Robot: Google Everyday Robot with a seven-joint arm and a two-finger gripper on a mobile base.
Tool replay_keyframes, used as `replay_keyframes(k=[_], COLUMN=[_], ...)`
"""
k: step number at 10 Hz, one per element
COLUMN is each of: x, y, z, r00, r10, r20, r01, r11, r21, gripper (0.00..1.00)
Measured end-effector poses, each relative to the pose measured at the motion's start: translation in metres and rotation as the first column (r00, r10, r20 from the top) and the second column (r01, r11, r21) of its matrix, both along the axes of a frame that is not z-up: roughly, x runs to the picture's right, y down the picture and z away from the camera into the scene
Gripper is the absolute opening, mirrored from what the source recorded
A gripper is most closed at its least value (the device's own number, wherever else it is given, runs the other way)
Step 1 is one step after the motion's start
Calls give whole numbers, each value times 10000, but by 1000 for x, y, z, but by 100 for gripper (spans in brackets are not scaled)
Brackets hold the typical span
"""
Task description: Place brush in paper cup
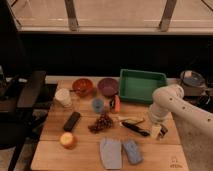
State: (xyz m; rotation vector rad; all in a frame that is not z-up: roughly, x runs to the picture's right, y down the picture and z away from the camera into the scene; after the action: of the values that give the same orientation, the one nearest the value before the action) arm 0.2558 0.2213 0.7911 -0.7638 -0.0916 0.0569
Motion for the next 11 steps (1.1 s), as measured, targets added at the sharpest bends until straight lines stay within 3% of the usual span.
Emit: replay_keyframes(k=[3, 4, 9, 11], x=[10, 12, 10, 9], y=[29, 35, 34, 27], z=[20, 22, 12, 8], r00=[9991, 9987, 9978, 9964], r10=[414, 480, 281, 268], r20=[-118, -180, -609, -808], r01=[-417, -486, -283, -248], r11=[9988, 9983, 9996, 9994], r21=[-239, -316, -29, 253], gripper=[79, 75, 25, 18])
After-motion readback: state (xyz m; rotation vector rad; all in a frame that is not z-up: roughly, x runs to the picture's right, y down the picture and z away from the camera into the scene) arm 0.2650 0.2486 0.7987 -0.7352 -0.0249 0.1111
